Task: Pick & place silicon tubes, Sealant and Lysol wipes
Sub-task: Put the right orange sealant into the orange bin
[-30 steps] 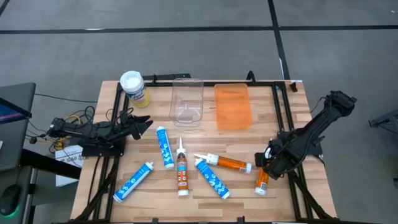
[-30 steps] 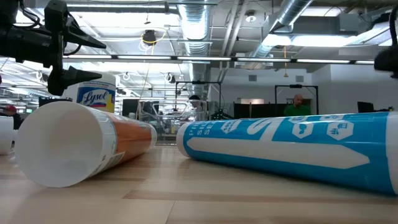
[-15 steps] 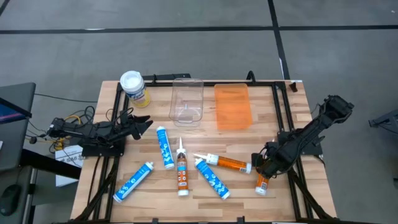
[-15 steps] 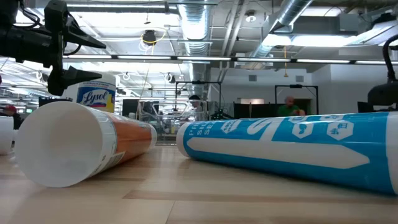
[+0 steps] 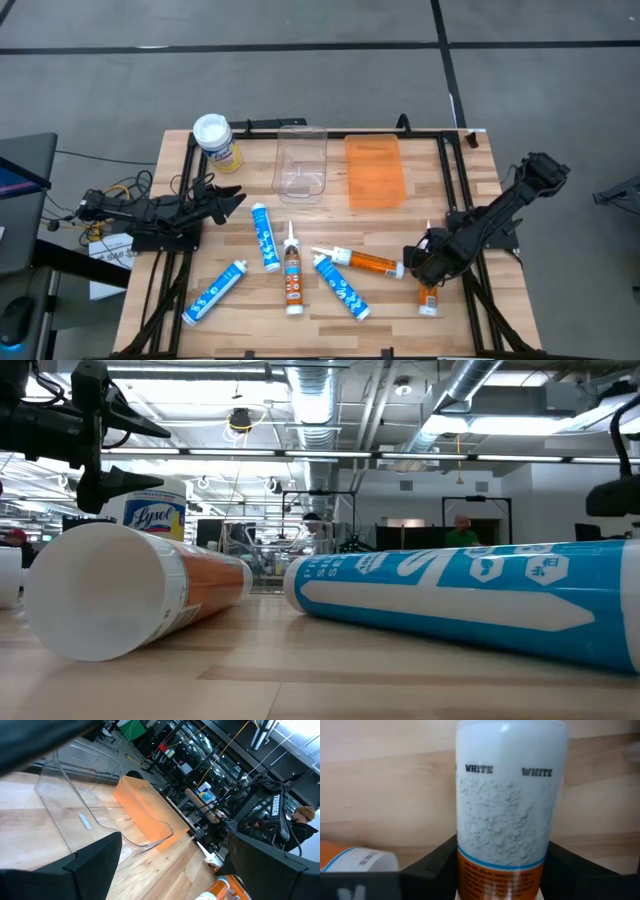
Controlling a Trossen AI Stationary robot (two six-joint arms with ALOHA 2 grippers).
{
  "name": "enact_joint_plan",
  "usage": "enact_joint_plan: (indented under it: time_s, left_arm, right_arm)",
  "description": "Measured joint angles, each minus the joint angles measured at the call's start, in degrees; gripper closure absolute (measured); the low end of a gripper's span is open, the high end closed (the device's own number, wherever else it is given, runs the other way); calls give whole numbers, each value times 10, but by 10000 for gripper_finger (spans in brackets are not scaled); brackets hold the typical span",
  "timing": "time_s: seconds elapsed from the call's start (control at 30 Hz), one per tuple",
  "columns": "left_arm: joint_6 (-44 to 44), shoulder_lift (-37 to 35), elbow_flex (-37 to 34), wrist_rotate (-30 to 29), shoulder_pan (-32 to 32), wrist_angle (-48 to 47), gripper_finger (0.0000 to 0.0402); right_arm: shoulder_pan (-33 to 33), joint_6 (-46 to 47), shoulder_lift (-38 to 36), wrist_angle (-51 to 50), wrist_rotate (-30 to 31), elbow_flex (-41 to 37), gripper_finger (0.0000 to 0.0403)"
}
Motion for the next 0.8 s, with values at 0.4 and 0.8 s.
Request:
enact_joint_plan:
  time_s: [0.4, 0.8]
  left_arm:
    - [0, 0, 0, 0, 0, 1, 46]
    - [-4, 0, 0, 0, 0, 2, 46]
  right_arm:
    - [-56, -61, -68, -144, 78, 116, 206]
    - [-325, -379, -120, -249, 235, 227, 206]
